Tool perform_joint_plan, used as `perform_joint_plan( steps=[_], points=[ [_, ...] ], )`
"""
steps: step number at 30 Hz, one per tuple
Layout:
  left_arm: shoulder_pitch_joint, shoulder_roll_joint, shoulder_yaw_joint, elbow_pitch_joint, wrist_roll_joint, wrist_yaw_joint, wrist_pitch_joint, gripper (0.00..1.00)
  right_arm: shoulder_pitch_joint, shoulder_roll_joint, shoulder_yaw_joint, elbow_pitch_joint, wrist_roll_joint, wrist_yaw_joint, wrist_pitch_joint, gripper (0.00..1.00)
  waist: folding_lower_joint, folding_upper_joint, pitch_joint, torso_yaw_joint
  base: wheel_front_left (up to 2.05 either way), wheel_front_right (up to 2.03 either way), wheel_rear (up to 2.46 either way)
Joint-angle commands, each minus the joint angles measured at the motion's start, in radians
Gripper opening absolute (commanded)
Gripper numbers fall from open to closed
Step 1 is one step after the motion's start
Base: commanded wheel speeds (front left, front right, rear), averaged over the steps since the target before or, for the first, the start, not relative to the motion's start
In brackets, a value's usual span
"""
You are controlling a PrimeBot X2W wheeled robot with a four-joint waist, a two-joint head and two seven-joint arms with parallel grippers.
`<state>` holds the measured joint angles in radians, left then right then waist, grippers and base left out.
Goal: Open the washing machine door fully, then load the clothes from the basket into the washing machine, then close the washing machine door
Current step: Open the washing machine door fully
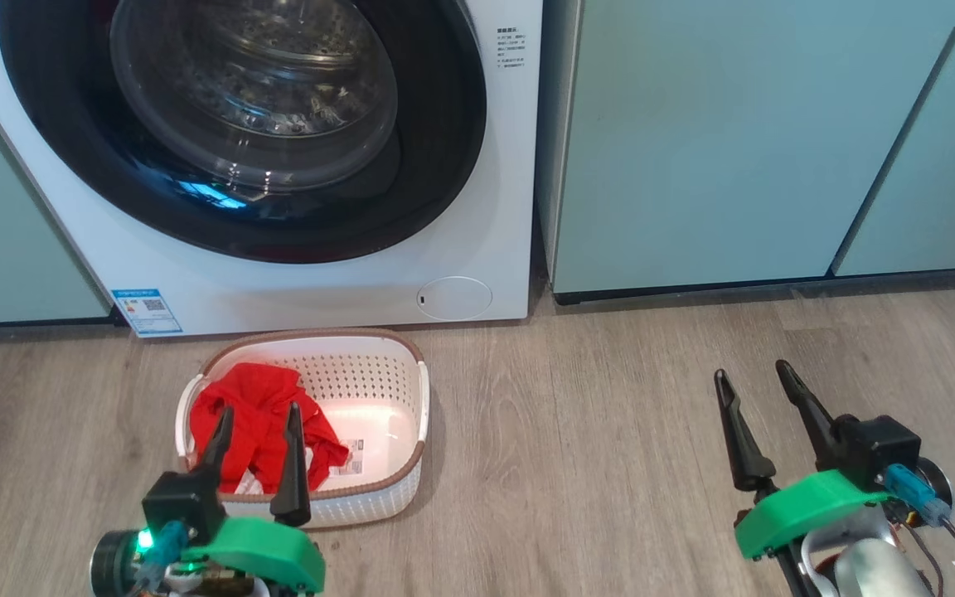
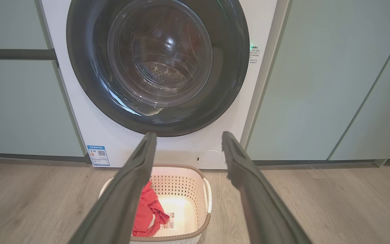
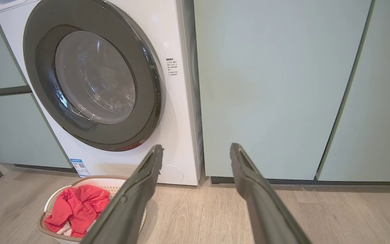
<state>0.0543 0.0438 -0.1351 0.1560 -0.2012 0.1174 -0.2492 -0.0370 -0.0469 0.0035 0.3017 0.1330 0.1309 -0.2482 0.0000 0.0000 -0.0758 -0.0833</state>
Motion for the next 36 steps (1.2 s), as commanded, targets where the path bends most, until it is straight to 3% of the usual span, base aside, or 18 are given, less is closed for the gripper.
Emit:
perform_joint_plan(
  steps=[1, 36],
  points=[
    [-0.041, 0.006, 0.030, -0.026, 0.009, 0.005, -0.013, 1.00, -0.063, -0.003, 0.021, -0.028, 0.005, 0.000, -0.014, 1.00, 0.0000, 0.0000, -0.001, 0.000, 0.00, 0.00, 0.00],
    [-0.035, 0.006, 0.017, -0.017, 0.013, 0.024, -0.013, 1.00, -0.057, -0.003, 0.019, -0.032, 0.001, 0.000, -0.014, 1.00, 0.0000, 0.0000, -0.013, -0.003, 0.00, 0.00, 0.00]
  ],
)
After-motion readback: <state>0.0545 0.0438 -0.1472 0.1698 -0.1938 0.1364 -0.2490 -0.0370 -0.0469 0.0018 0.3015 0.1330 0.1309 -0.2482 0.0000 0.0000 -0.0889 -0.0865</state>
